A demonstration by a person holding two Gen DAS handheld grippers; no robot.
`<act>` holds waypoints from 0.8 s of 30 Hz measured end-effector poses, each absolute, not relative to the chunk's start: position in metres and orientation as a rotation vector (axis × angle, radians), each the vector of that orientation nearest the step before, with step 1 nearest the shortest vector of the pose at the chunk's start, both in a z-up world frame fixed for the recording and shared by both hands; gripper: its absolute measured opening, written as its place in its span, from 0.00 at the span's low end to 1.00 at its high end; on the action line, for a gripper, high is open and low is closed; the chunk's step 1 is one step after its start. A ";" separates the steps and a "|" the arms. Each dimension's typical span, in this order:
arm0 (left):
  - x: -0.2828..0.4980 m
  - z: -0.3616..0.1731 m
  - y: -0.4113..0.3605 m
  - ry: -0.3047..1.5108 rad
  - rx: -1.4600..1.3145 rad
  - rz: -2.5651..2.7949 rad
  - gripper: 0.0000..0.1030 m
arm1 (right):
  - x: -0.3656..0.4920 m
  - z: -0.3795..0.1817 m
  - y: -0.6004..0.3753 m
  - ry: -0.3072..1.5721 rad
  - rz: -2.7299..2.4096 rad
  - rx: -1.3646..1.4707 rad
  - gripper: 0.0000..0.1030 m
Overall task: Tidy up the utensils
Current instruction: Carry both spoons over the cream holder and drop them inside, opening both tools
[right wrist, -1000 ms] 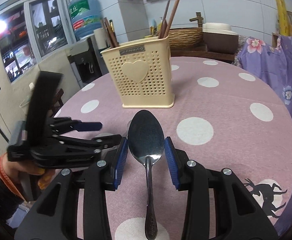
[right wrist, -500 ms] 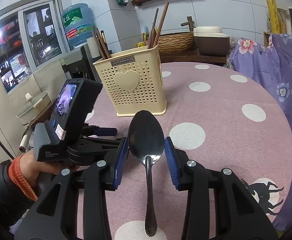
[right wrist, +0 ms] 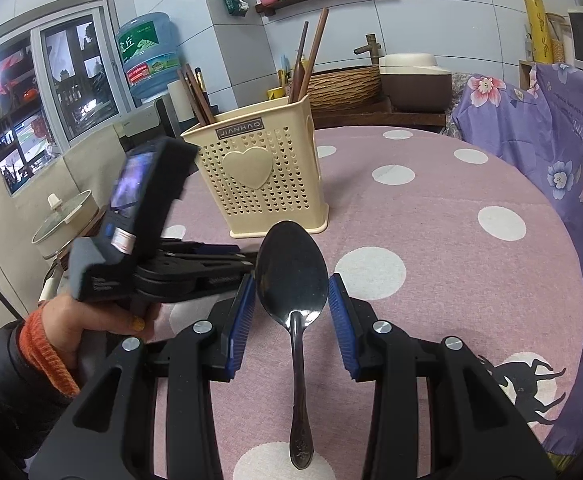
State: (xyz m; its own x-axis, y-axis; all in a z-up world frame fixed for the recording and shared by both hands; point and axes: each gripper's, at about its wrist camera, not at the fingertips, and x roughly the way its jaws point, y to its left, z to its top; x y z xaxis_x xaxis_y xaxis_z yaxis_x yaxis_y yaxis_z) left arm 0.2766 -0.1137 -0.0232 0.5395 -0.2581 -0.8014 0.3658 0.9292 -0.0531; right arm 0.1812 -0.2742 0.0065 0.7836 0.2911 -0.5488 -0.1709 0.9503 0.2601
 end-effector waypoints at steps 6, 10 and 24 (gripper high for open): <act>0.253 0.028 -0.082 0.783 0.015 -0.377 0.35 | 0.180 0.011 -0.277 0.602 0.250 0.223 0.37; 0.236 0.047 -0.069 0.706 -0.006 -0.370 0.35 | 0.181 0.013 -0.275 0.600 0.255 0.235 0.37; 0.226 0.067 -0.053 0.636 -0.037 -0.376 0.35 | 0.189 0.029 -0.265 0.568 0.285 0.240 0.37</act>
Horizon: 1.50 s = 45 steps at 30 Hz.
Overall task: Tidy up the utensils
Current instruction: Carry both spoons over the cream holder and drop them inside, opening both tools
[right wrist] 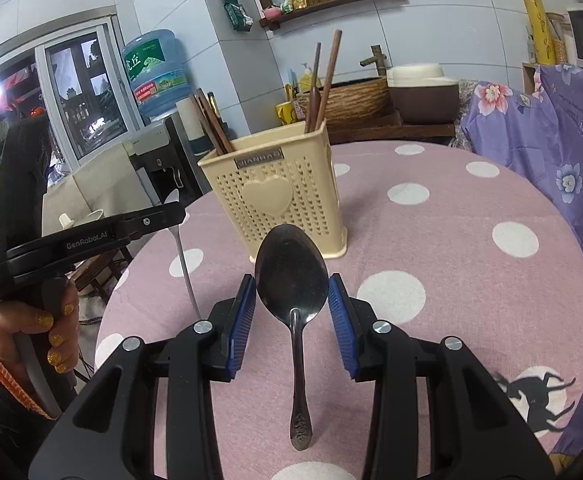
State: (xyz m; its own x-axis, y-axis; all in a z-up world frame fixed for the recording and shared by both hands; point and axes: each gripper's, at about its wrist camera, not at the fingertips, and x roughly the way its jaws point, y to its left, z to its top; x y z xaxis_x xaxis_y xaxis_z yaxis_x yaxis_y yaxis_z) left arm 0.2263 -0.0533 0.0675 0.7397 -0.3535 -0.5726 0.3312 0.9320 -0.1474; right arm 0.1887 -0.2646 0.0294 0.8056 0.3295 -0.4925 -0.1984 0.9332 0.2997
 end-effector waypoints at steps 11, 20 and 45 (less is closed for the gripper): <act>0.262 0.187 -0.044 0.406 -0.102 -0.338 0.35 | 0.261 0.144 -0.252 0.335 0.303 0.236 0.37; 0.312 0.200 -0.060 0.323 -0.114 -0.269 0.35 | 0.332 0.172 -0.233 0.230 0.166 0.168 0.37; 0.304 0.085 -0.054 0.479 -0.074 -0.266 0.36 | 0.321 0.060 -0.224 0.376 0.090 0.062 0.44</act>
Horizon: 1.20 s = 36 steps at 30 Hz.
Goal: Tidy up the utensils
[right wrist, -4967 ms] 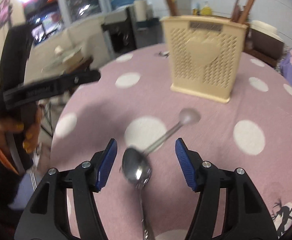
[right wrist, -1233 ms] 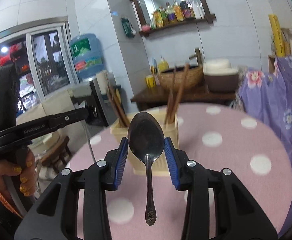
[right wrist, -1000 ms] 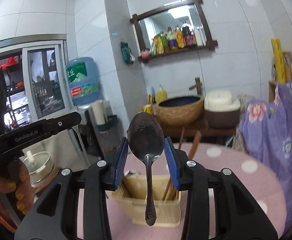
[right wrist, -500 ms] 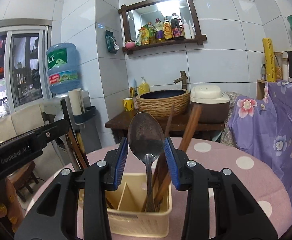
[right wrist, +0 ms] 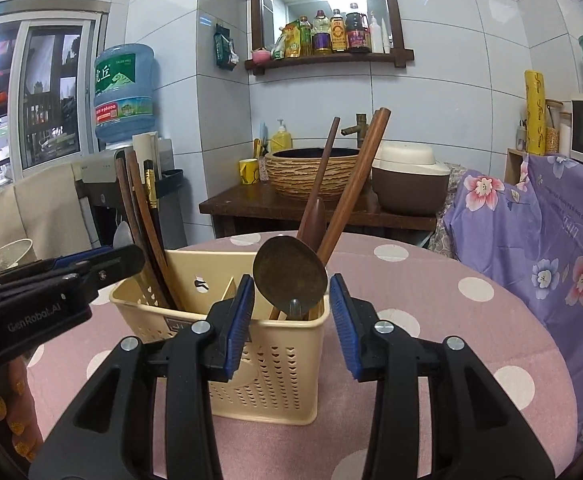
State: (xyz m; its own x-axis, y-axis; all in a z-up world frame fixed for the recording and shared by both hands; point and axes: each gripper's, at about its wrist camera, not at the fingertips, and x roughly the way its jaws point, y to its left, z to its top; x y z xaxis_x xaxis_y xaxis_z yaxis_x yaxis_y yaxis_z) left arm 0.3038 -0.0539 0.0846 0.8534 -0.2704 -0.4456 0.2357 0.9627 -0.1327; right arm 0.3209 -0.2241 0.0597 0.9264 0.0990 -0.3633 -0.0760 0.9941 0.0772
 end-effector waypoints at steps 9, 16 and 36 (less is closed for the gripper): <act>0.258 0.101 -0.029 0.382 -0.086 -0.254 0.78 | 0.277 0.075 -0.240 0.348 0.108 0.117 0.67; 0.183 0.078 -0.002 0.332 -0.073 -0.269 0.95 | 0.197 0.059 -0.262 0.366 0.083 0.122 0.89; 0.019 -0.004 0.004 0.352 -0.036 -0.169 0.95 | -0.010 -0.021 -0.216 0.291 0.077 -0.034 0.94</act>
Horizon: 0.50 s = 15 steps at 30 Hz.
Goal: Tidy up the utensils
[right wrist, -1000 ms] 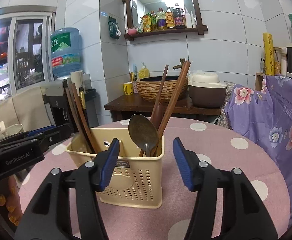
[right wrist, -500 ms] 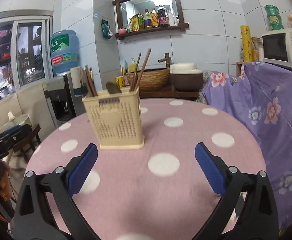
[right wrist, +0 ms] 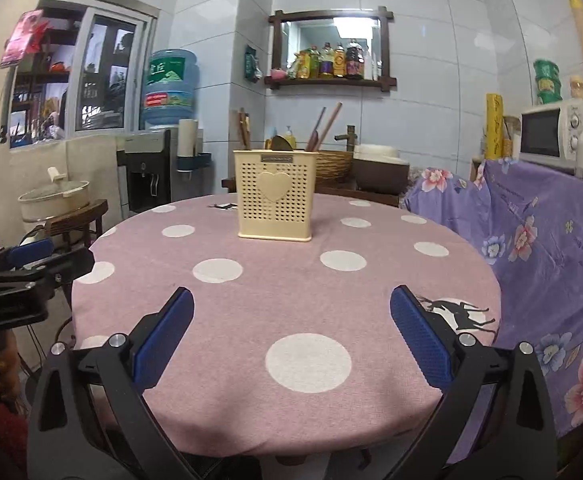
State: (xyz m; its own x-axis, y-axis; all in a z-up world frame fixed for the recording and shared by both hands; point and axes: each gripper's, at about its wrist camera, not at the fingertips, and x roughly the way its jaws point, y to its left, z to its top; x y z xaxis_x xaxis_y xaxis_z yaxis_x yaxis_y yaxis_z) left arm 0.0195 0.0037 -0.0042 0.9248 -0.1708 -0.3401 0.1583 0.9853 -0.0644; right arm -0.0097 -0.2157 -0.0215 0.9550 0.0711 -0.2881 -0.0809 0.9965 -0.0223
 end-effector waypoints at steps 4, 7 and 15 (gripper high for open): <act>0.014 -0.002 0.004 0.329 -0.033 -0.171 0.95 | -0.013 -0.017 -0.208 0.271 0.097 -0.047 0.94; 0.013 -0.003 0.001 0.329 -0.022 -0.182 0.95 | -0.014 -0.014 -0.206 0.266 0.099 -0.057 0.94; 0.011 -0.005 0.003 0.330 -0.024 -0.177 0.95 | -0.012 -0.010 -0.207 0.269 0.102 -0.048 0.94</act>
